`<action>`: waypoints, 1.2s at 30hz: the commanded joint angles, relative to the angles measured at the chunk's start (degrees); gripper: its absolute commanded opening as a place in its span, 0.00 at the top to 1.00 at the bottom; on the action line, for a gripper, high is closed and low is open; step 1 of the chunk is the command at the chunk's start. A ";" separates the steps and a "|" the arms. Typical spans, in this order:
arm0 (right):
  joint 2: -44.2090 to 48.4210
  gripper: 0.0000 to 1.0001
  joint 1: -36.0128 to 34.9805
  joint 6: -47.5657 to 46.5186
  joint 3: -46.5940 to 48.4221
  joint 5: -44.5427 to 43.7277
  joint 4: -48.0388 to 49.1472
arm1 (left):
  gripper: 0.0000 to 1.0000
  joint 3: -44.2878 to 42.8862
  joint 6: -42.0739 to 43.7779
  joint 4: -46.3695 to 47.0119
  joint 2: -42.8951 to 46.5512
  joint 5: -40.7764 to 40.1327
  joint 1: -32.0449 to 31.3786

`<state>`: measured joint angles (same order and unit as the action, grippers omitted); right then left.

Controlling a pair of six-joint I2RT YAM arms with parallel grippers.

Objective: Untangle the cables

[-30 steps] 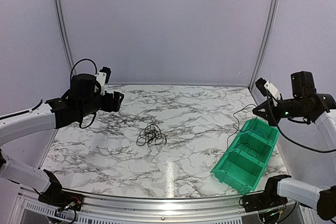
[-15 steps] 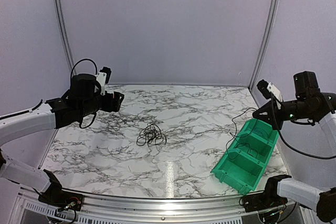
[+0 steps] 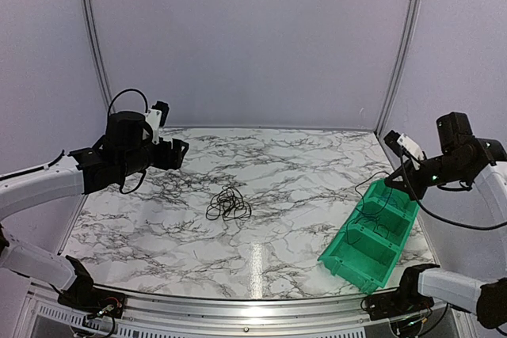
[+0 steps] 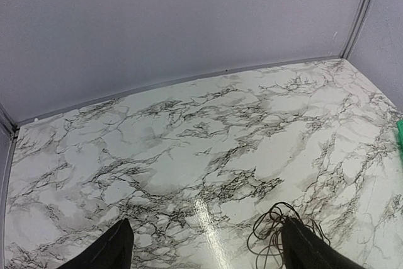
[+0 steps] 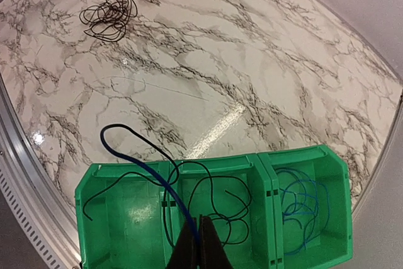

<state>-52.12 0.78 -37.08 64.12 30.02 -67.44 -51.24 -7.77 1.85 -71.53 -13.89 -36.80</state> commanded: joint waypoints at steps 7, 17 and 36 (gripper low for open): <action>-1.91 1.00 3.79 5.05 -1.78 -10.08 5.84 | 0.16 0.00 -0.89 1.32 1.30 1.97 -0.12; -4.27 1.00 13.03 2.56 -5.30 -12.09 9.93 | 0.16 0.01 -1.21 1.31 0.96 2.83 -0.21; 2.41 1.00 19.78 -18.37 -10.82 -14.17 5.12 | 0.16 -0.17 -1.15 1.27 0.24 3.78 -0.29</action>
<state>-50.94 20.18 -48.58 53.89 16.93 -59.16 -51.24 -8.67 1.85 -71.53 -10.90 -36.82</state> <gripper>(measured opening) 0.022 0.841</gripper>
